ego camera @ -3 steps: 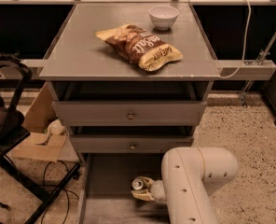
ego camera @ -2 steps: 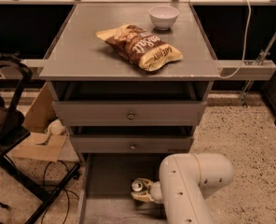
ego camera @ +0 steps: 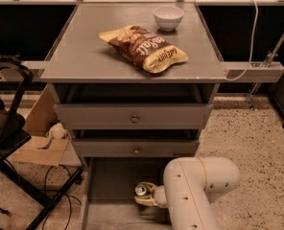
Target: Place green can into bottom drawer
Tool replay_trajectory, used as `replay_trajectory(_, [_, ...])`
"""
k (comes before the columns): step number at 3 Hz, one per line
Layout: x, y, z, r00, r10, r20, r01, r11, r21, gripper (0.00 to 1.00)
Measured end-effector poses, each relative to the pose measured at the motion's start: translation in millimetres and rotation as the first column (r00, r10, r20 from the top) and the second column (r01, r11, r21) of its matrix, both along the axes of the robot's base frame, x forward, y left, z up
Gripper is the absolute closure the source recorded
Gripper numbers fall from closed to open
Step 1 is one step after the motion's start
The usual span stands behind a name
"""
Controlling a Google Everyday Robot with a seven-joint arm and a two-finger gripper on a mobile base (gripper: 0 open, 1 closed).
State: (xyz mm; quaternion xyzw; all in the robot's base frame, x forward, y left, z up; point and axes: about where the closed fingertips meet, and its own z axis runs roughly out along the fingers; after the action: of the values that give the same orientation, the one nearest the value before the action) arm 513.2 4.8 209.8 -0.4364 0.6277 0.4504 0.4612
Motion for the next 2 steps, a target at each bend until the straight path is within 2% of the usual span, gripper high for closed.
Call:
replay_trajectory(1, [0.0,0.0,0.0,1.0000,0.000,0.000,0.000,1.000,0.000,0.36])
replay_trajectory(2, [0.0,0.1,0.0,1.0000,0.000,0.000,0.000,1.000,0.000,0.04])
